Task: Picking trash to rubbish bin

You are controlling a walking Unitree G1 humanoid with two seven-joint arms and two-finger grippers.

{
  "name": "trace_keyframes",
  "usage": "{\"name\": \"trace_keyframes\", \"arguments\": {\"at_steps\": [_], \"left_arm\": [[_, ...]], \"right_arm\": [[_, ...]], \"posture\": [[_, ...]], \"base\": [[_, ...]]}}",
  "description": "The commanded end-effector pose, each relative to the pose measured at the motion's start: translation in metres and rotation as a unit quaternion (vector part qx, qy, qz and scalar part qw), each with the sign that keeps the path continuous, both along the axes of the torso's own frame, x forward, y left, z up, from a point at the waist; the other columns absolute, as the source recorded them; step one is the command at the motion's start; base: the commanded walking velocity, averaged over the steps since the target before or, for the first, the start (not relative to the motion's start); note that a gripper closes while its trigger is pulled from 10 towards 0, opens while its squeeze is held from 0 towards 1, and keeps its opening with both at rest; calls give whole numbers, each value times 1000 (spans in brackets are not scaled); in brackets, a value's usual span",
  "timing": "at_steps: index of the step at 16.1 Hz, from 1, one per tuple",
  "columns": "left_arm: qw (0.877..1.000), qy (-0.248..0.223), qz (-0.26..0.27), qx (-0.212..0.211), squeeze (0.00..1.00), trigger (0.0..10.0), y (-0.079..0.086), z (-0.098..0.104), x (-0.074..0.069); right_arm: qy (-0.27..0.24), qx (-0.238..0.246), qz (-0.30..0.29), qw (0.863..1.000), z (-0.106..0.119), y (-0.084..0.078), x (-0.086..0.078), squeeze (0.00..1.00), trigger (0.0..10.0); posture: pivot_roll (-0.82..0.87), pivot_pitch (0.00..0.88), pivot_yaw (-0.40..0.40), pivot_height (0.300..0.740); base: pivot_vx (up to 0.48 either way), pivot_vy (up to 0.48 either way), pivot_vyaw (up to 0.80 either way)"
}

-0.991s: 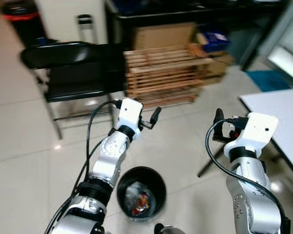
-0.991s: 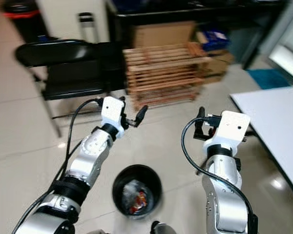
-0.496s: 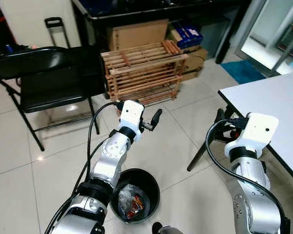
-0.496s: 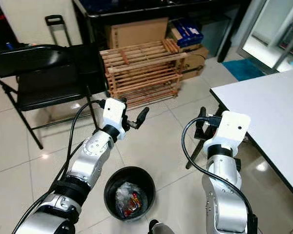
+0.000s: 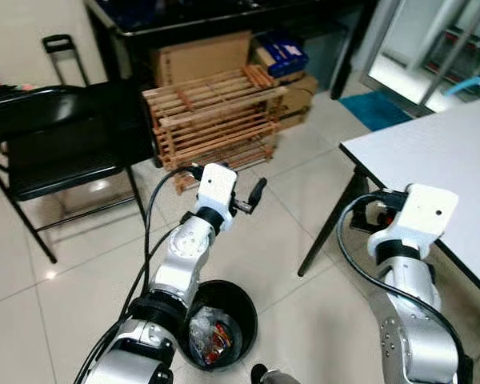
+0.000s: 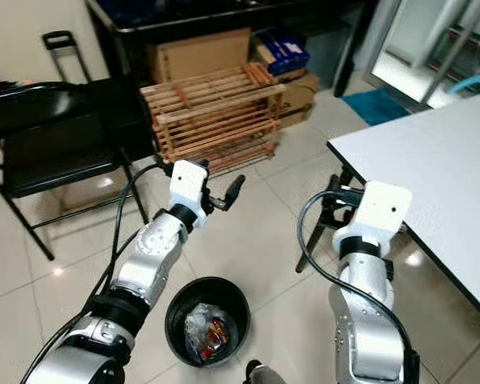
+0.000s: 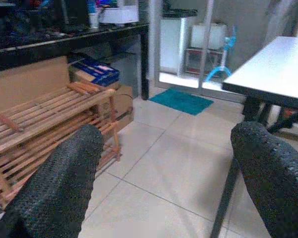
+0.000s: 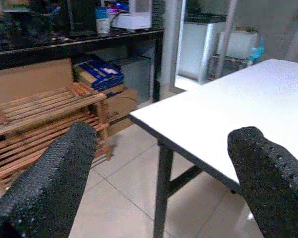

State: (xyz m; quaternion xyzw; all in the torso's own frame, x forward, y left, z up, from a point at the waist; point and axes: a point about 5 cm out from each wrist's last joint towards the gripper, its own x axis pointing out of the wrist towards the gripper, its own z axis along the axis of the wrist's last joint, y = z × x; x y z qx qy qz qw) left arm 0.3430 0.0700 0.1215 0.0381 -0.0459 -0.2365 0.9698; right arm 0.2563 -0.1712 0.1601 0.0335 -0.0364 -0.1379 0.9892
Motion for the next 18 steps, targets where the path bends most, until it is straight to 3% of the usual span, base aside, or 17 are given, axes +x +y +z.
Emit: {"name": "trace_keyframes", "arguments": {"at_steps": [1,13,18], "left_arm": [[1000,-5,-2,8,0,10000,-2,1,1],[1000,-4,-7,11,0,10000,-4,1,2],[1000,-2,-9,11,0,10000,-5,0,2]], "right_arm": [[-2,5,-5,1000,1,0,1,0,10000],[-1,-41,-10,999,3,-6,-3,0,10000],[-5,-17,-24,1000,3,-6,-4,0,10000]], "posture": [[83,65,-28,740],[71,62,-19,740],[71,65,-17,740]], "base": [[0,0,-763],[0,0,-748],[0,0,-660]]}}
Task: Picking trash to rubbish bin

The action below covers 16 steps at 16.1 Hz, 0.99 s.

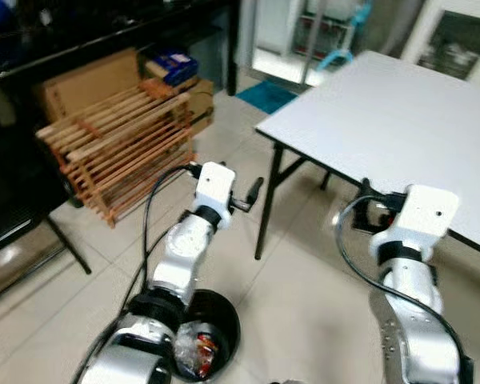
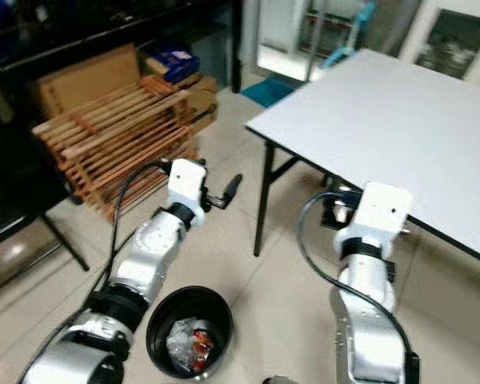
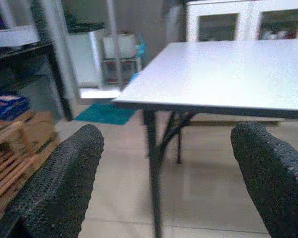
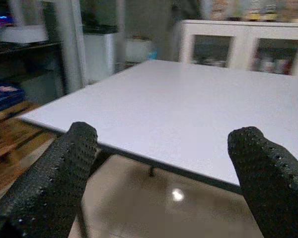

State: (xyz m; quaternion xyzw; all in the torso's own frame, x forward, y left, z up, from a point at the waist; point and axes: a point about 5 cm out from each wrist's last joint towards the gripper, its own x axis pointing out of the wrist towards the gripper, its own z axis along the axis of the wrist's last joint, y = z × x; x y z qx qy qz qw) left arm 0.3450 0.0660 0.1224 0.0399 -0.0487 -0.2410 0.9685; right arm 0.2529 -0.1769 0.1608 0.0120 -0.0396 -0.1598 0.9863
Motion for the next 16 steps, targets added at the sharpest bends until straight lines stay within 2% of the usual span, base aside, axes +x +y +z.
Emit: {"name": "trace_keyframes", "arguments": {"at_steps": [1,8,10,14,16], "left_arm": [[1000,1,-4,10,0,10000,-1,-1,0],[1000,7,-17,11,0,10000,-3,-3,-1],[1000,6,-27,9,0,10000,-4,-3,-2],[999,5,-33,11,0,10000,-6,-3,-2],[999,5,-33,11,0,10000,-6,-2,-2]], "right_arm": [[-3,6,3,1000,1,-1,-1,0,10000],[14,19,16,1000,-2,0,-4,0,10000],[8,11,21,1000,-1,1,-5,0,10000],[0,5,38,999,2,5,-5,0,10000],[2,2,29,1000,2,3,-5,0,10000]], "posture": [[71,65,-17,740],[69,69,-17,740],[69,69,-17,740],[62,69,-18,740],[62,68,-17,740]], "base": [[0,0,-656],[0,0,-660],[0,0,0],[0,-339,0],[0,-414,0]]}}
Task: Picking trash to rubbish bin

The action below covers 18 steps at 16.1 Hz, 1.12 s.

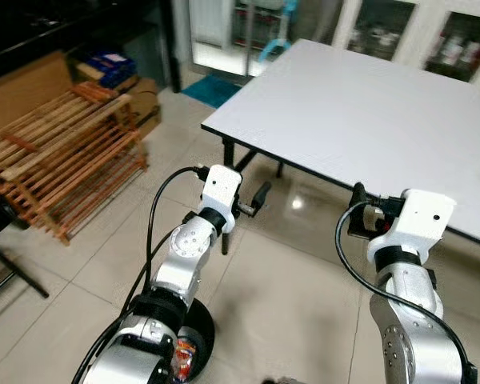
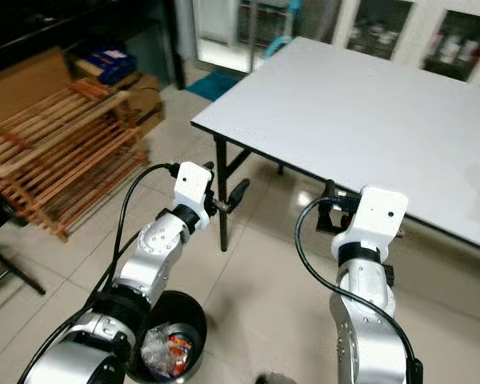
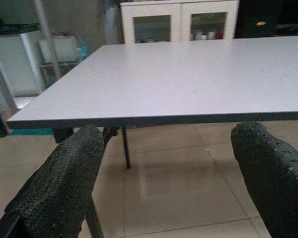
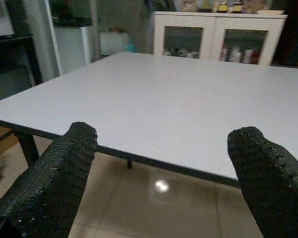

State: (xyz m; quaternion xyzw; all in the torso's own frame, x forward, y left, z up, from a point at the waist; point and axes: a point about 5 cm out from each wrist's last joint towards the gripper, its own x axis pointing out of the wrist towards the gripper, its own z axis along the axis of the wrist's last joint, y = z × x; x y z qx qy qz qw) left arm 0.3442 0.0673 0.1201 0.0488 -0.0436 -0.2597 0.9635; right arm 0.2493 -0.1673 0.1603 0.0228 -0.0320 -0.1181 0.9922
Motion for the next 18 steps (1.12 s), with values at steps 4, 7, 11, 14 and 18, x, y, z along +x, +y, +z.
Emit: {"name": "trace_keyframes", "arguments": {"at_steps": [4,7,11,14,18], "left_arm": [[1000,1,-14,1,0,10000,-7,0,-1],[1000,1,-14,0,0,10000,-7,0,-1],[1000,2,-14,-1,0,10000,-7,0,-1],[1000,2,-14,0,0,10000,-7,0,-1],[1000,3,-13,0,0,10000,-7,0,0]], "right_arm": [[10,2,-33,999,0,-12,-2,0,10000],[13,-13,-47,999,1,-16,-2,0,10000],[-3,16,-15,1000,2,-14,-1,0,10000],[10,-30,-29,999,4,-16,0,0,10000],[11,-28,-27,999,1,-15,-3,0,10000]], "posture": [[63,66,-16,740],[61,67,-14,740],[61,66,-14,740],[61,66,-14,740],[61,66,-14,740]], "base": [[0,-456,0],[0,-464,0],[0,-464,0],[0,-464,0],[0,-464,0]]}}
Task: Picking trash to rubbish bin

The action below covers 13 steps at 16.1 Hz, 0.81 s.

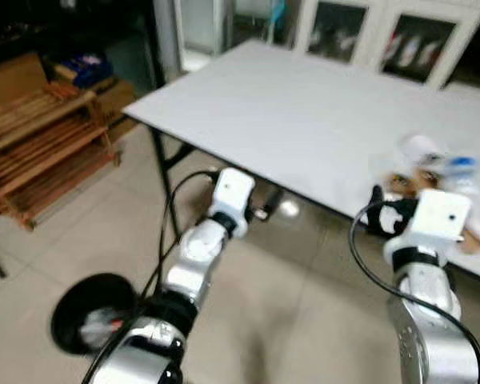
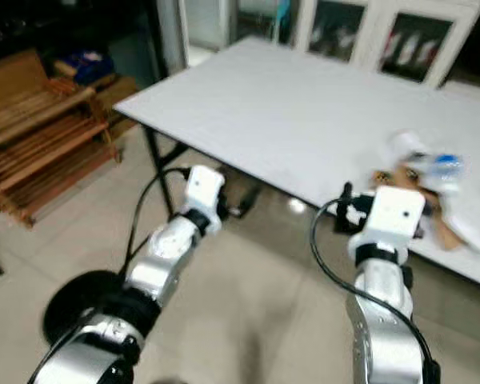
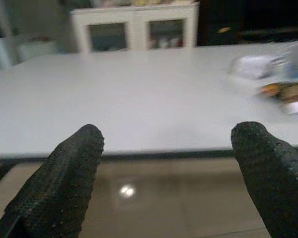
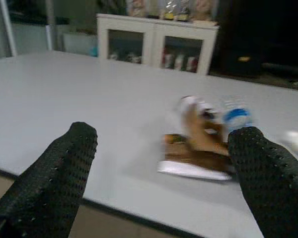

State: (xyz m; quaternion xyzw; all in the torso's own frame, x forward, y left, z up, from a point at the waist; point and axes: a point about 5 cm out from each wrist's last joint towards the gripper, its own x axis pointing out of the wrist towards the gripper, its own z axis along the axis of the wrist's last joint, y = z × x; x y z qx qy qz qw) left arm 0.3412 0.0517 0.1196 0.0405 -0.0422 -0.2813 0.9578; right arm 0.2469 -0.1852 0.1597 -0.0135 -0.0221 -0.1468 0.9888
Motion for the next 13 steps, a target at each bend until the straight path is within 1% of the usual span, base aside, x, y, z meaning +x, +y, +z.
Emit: {"name": "trace_keyframes", "arguments": {"at_steps": [1,2,3,6,7,11,13], "left_arm": [[1000,-1,10,7,0,10000,9,0,3],[1000,0,10,8,0,10000,9,0,3],[1000,0,10,9,0,10000,9,0,3],[1000,0,14,6,0,10000,9,0,3],[1000,3,20,-5,0,10000,11,1,4],[999,11,38,-16,0,10000,14,1,7],[999,15,41,-19,0,10000,14,1,8]], "right_arm": [[-5,8,1,1000,2,2,-2,0,10000],[-3,14,-5,1000,1,0,-1,0,10000],[-1,15,-6,1000,1,-1,-1,0,10000],[2,16,-5,1000,0,-1,-1,0,10000],[2,14,-5,1000,0,0,0,0,10000],[-3,17,-2,1000,0,2,1,0,10000],[-5,8,3,1000,0,4,1,0,10000]], "posture": [[61,66,-14,740],[57,63,-10,740],[57,63,-10,740],[57,63,-10,740],[61,63,-11,740],[63,59,-9,740],[65,59,-8,740]], "base": [[0,-461,0],[0,-405,0],[0,-319,-506],[0,-297,-727],[0,0,-712],[0,0,-659],[0,0,0]]}}
